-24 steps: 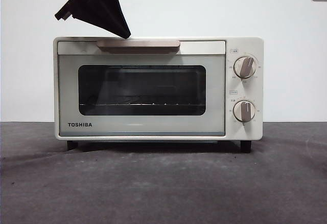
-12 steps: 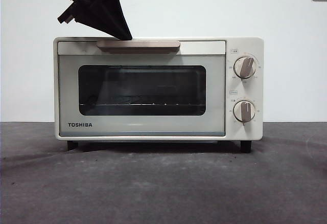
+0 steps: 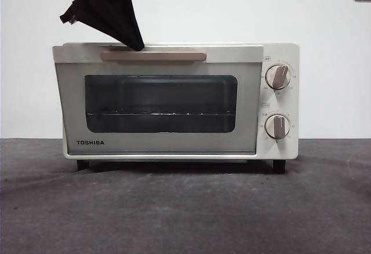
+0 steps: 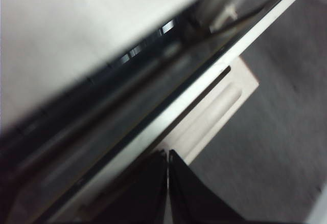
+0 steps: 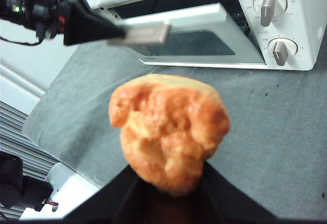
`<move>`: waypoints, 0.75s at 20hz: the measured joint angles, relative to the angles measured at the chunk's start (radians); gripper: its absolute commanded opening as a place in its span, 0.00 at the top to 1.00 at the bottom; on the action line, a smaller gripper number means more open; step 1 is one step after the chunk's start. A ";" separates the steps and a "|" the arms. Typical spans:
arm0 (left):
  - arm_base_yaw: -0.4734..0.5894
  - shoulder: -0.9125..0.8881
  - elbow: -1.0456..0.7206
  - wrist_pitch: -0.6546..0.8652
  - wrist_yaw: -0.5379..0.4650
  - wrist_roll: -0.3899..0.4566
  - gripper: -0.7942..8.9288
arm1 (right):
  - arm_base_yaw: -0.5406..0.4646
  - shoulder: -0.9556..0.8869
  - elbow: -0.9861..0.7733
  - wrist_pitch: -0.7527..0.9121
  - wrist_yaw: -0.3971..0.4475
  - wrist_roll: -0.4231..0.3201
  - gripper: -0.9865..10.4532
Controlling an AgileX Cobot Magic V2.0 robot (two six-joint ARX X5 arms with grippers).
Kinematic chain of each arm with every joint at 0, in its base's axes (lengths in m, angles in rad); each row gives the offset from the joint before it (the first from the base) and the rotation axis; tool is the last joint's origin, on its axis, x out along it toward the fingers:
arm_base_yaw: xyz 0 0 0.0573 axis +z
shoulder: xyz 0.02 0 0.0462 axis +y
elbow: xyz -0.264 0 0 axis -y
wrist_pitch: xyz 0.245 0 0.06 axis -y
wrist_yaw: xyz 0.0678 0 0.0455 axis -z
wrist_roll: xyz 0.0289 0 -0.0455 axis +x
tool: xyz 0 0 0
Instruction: The left arm flap open the oven, the right arm pick bread and place it into oven, the left arm flap close the oven
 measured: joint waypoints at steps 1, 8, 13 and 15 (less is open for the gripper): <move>-0.005 0.000 0.000 -0.017 0.000 0.002 0.91 | 0.000 0.000 0.000 0.000 0.000 0.000 0.83; -0.041 -0.013 -0.027 -0.061 -0.017 0.000 0.91 | 0.000 0.000 0.000 0.000 0.000 0.000 0.83; -0.063 -0.078 -0.124 0.008 -0.031 -0.027 0.91 | 0.000 0.000 0.000 0.000 0.000 0.000 0.83; -0.066 -0.121 -0.203 0.068 -0.026 -0.060 0.91 | 0.000 0.000 0.000 0.000 0.000 0.000 0.83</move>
